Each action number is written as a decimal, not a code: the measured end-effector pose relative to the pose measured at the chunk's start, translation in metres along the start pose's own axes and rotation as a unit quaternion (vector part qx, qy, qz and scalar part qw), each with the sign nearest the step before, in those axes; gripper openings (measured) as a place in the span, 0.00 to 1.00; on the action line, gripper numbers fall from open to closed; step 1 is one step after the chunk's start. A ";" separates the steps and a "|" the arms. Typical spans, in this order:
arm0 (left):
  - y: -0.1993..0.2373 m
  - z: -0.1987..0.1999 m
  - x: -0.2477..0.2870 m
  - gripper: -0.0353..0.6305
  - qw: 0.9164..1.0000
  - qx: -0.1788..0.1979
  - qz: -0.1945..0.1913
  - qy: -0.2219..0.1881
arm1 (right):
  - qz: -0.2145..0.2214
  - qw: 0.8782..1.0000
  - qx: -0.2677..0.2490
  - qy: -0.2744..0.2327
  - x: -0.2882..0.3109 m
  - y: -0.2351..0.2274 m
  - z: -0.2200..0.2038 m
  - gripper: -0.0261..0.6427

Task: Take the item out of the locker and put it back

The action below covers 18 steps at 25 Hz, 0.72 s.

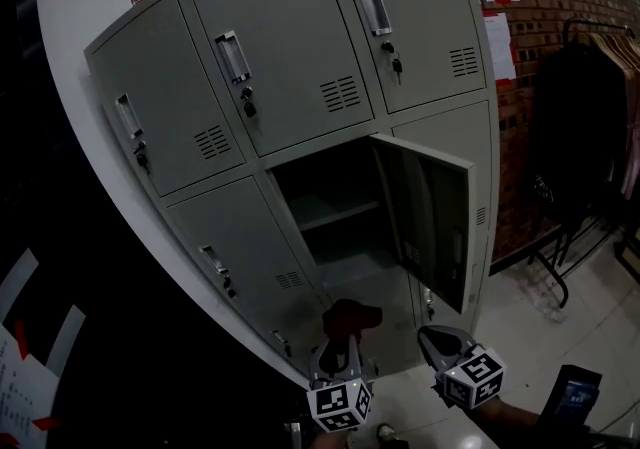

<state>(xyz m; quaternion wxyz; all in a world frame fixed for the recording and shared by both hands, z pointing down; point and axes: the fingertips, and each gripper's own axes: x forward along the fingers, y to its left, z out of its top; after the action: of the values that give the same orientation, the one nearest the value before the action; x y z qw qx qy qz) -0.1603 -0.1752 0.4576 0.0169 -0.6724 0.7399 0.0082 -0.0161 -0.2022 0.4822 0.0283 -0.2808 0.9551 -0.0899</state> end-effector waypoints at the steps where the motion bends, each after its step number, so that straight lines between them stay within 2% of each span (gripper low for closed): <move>1: 0.006 0.000 0.010 0.21 1.000 -0.001 -0.004 -0.001 | -0.003 1.000 -0.002 0.000 0.011 -0.003 0.001 0.04; 9: 0.060 0.008 0.097 0.21 0.999 -0.001 -0.041 -0.016 | -0.034 0.999 -0.022 -0.016 0.100 -0.022 0.024 0.04; 18: 0.089 0.011 0.157 0.21 0.996 -0.001 -0.087 -0.025 | -0.057 0.998 -0.018 -0.021 0.170 -0.028 0.023 0.04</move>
<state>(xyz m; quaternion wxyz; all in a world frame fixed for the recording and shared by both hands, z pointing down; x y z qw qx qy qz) -0.2632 -0.3223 0.4395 0.0356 -0.7336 0.6783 0.0242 -0.1416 -0.3212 0.4642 0.0384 -0.3370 0.9382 -0.0684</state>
